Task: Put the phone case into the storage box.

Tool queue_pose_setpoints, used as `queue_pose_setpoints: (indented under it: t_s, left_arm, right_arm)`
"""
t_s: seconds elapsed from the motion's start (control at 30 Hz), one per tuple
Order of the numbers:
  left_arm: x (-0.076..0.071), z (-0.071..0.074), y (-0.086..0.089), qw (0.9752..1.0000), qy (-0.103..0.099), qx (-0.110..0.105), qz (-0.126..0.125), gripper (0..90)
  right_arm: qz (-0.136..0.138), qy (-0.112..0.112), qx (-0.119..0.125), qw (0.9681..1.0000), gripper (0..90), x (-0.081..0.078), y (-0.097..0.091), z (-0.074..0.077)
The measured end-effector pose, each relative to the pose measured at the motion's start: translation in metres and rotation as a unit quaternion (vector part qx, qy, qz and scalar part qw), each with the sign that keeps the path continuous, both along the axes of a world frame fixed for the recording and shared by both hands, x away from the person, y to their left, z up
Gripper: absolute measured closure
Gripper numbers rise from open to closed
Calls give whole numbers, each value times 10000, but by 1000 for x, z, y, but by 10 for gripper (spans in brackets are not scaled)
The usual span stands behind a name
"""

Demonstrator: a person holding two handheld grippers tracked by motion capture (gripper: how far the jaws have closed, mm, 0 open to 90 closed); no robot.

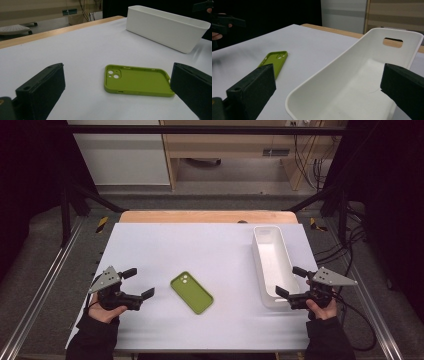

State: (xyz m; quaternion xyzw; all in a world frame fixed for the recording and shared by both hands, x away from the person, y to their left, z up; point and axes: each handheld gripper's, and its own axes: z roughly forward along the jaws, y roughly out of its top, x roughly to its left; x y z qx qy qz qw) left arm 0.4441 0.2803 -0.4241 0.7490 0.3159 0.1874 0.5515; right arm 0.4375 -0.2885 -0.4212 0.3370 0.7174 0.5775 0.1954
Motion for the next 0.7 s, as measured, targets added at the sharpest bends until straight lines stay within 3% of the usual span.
queue_pose_setpoints:
  t_s: [0.37, 0.7]
  left_arm:
    - [0, 3, -5, 10000, -12, 19, -61, 0]
    - [4, 4, -21, 9997, 67, 190, -149, 0]
  right_arm:
    - [37, 59, -45, 10000, 5, 0, 1, -1]
    - [31, -4, -56, 10000, 5, 0, 1, -1]
